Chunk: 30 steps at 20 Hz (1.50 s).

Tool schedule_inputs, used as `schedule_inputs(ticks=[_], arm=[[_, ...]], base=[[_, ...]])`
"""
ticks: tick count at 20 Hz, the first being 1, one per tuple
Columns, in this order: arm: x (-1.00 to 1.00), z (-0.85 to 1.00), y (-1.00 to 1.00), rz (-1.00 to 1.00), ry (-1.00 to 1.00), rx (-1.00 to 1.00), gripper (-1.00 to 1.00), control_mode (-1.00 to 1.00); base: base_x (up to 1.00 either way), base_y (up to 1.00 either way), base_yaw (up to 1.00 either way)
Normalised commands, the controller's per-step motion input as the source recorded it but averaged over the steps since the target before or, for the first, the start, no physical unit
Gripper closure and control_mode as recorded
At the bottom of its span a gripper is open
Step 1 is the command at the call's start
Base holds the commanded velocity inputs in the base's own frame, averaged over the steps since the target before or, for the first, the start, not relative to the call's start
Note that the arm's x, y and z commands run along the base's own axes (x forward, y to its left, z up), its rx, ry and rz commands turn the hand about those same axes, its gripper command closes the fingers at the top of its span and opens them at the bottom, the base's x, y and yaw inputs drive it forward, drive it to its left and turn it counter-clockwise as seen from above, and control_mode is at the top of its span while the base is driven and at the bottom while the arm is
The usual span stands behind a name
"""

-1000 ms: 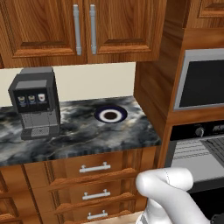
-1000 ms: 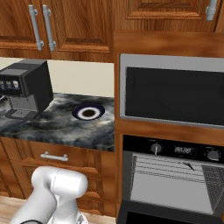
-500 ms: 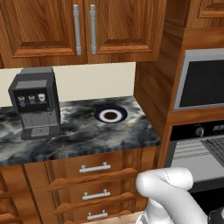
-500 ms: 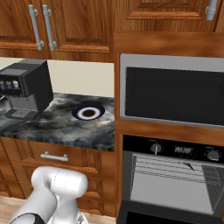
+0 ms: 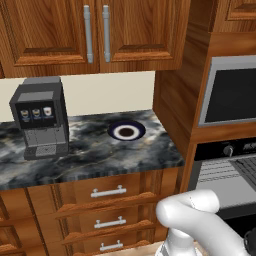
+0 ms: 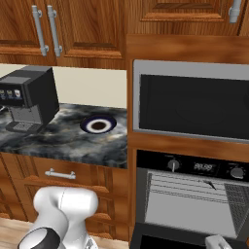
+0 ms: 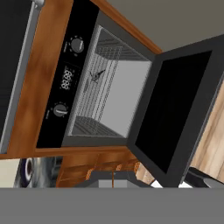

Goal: Take the fish from the oven and place it on the plate on the counter.

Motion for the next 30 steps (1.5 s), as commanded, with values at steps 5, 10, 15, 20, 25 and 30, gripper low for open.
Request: schedule_inputs(ticks=[5,10,15,20,25,30], arm=[[0.58,-0.02,0.00,0.00,0.02,0.00,1.00,-1.00],[0.78,-0.36,0.00,0.00,0.00,0.00,1.00,-1.00],[0.73,-0.49,0.00,0.00,0.00,0.00,1.00,-1.00],[0.69,-0.74,0.00,0.00,0.00,0.00,1.00,-1.00],[0.58,-0.73,0.00,0.00,0.00,0.00,1.00,-1.00],[0.43,-0.74,0.00,0.00,-0.03,0.03,1.00,-1.00]], base=[[0.00,0.00,0.00],[0.00,0.00,0.00],[0.00,0.00,0.00],[0.00,0.00,0.00],[0.00,0.00,0.00],[0.00,0.00,0.00]])
